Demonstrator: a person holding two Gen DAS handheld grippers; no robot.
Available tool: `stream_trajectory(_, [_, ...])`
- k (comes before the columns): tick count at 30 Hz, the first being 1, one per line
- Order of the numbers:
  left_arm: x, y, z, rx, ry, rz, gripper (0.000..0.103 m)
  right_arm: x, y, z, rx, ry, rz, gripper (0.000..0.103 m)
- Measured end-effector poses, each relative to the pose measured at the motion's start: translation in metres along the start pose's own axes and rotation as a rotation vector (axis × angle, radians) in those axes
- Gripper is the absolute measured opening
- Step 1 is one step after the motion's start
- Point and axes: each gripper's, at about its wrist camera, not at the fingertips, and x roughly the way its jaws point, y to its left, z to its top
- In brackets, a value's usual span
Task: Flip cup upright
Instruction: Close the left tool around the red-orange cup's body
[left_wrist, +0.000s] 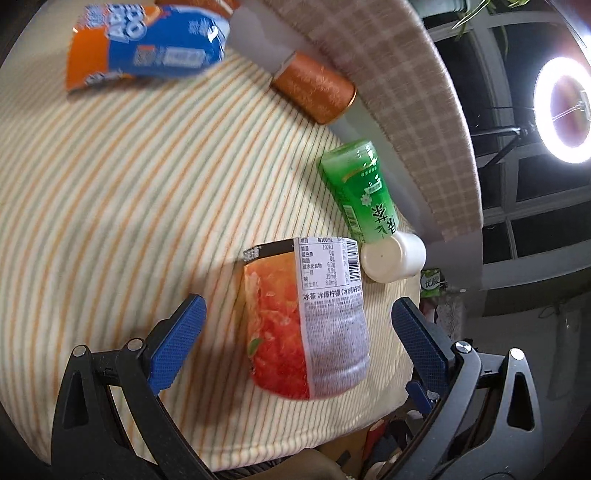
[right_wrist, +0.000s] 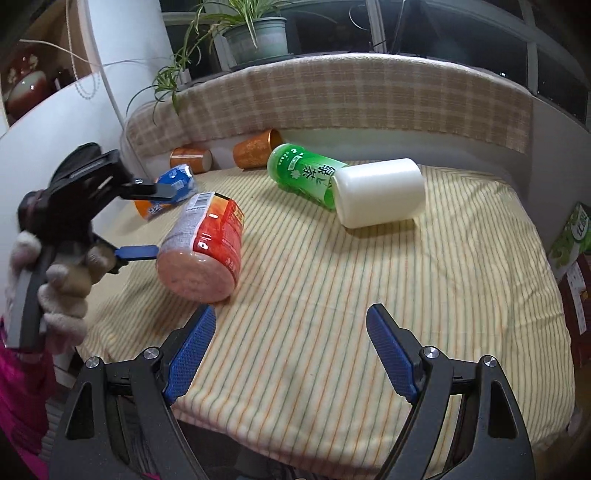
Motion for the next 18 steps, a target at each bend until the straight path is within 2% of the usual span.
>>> stream_trajectory(12, [0.029,-0.009,0.004,0.019,0.009,0.069,0.101,-0.007,0.002,-0.006,-0.026,-0.013,-0.049,0.084])
stream_trajectory(15, [0.035,-0.012,0.002,0.038,0.025,0.086,0.090,-0.009,0.001,-0.006,-0.019,-0.023,-0.060,0.084])
stream_trajectory(18, [0.039,-0.017,-0.001,0.068,0.033,0.099,0.085,-0.009,-0.001,-0.005,-0.008,-0.026,-0.059,0.084])
